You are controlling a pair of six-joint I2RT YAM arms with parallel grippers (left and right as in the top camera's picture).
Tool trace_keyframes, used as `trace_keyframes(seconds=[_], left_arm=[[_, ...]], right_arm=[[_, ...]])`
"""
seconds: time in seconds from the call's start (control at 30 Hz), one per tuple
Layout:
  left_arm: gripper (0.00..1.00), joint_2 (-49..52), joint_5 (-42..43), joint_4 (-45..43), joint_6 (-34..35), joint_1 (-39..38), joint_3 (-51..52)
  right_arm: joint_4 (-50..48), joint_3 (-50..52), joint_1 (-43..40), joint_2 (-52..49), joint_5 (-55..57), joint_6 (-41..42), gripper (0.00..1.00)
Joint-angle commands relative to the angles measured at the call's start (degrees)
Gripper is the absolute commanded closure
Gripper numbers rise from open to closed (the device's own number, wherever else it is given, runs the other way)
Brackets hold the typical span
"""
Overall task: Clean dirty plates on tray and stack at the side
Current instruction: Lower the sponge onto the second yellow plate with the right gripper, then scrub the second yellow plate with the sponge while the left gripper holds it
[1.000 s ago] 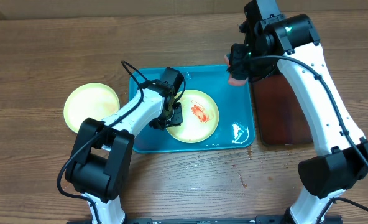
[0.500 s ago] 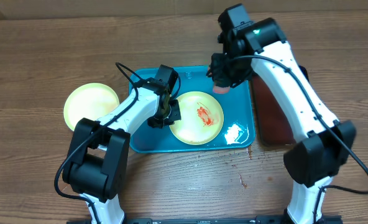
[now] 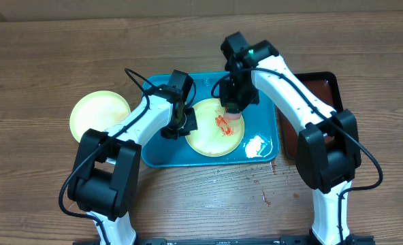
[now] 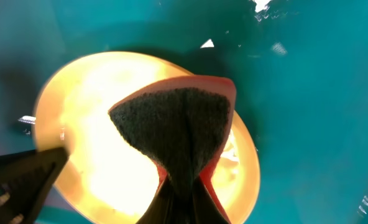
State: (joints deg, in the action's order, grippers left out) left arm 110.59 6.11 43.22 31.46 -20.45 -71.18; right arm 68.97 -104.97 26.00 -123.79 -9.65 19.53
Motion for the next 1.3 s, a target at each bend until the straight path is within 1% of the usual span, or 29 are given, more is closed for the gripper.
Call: trace_keyframes(seconds=[0.0,0.17,0.37,0.43,0.57,0.6,0.73,0.87,0.97,1.1,1.27], left_arm=[[0.96,0.7,0.4,-0.1,-1.2,1.4,1.0],[0.96,0.7,3.3,-0.2,-4.0,2.0,1.0],[0.96,0.7,9.6,-0.2,-10.4,2.1,1.0],[0.96,0.7,11.3,-0.2,-11.6,2.1,1.0],[0.96,0.7,12.0,-0.4,-12.0,2.1,1.0],[0.96,0.7,12.1,-0.5,-11.9,2.1,1.0],[0.96,0.7,13.0,-1.3,-11.6,2.1,1.0],[0.96,0.7,13.0,-1.6,-9.7,2.2,1.0],[0.96,0.7,12.7,-1.7,-9.6,2.5,1.0],[0.96,0.7,12.6,-1.6,-9.6,4.1,1.0],[0.95,0.7,12.6,-1.5,-9.6,6.7,1.0]], right_arm=[[-3.3,4.5,0.2,-0.1,-2.0,0.5,0.96],[-11.6,12.8,0.2,-0.1,-2.0,0.7,0.96],[-20.0,20.7,0.2,-0.1,-3.3,1.8,0.96],[-22.3,22.5,0.2,-0.1,-5.5,1.8,0.96],[-26.3,24.1,0.5,-0.4,-14.1,1.8,0.96],[-27.2,24.1,1.0,-0.6,-16.8,1.8,0.96],[-28.7,24.1,3.8,-0.6,-21.5,1.8,0.96],[-27.1,24.0,6.7,-0.6,-21.6,1.5,0.96],[-24.8,23.9,6.9,-0.6,-20.3,1.5,0.96],[-20.1,22.8,4.0,-0.6,-14.9,1.5,0.96],[-12.4,19.3,-0.2,-0.5,-4.6,1.4,0.96]])
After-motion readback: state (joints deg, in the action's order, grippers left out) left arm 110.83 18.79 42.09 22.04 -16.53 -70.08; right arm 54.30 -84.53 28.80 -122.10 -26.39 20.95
